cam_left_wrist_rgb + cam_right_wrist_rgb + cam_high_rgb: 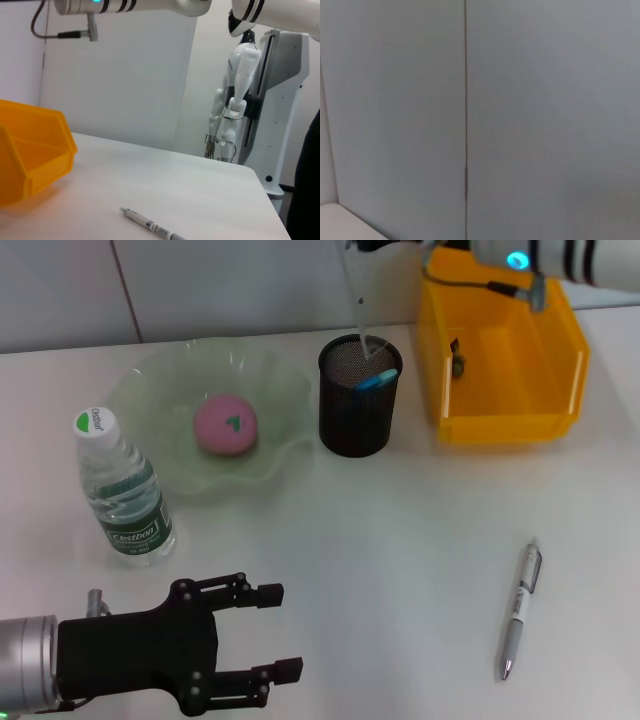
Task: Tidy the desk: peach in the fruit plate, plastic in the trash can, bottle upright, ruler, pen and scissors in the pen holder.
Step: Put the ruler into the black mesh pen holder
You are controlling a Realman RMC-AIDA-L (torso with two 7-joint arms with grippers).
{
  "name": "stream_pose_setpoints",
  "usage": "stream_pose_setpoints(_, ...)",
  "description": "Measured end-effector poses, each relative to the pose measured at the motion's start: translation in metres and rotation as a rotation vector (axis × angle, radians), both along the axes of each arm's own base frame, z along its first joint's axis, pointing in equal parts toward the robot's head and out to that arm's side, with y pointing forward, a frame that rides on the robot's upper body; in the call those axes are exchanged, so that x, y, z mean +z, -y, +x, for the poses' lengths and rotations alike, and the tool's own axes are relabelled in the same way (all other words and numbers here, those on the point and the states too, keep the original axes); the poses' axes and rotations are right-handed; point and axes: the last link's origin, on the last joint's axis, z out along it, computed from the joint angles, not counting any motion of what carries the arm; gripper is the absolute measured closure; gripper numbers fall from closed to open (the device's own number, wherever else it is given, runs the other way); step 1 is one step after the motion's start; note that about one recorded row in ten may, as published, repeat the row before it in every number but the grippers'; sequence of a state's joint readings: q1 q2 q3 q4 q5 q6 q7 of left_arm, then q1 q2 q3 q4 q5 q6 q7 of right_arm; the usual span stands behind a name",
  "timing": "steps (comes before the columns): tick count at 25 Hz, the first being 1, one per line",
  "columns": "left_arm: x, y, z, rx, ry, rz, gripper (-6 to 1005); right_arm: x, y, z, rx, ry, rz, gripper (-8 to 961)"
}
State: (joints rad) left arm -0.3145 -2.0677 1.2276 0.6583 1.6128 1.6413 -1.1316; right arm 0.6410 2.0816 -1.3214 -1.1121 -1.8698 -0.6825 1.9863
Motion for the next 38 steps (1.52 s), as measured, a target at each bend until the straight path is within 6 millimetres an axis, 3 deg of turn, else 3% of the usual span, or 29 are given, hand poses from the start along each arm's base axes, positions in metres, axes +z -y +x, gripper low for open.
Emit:
stream_pose_setpoints(23,0.001,0.0,-0.001,0.007,0.002,0.001,242,-0.048,-0.001,-0.001,-0.019,0.076,0.087,562)
stream_pose_setpoints(38,0.001,-0.001,-0.002,0.012,0.001,0.005,242,-0.055,0.0,0.011,-0.099,0.012,0.099,559)
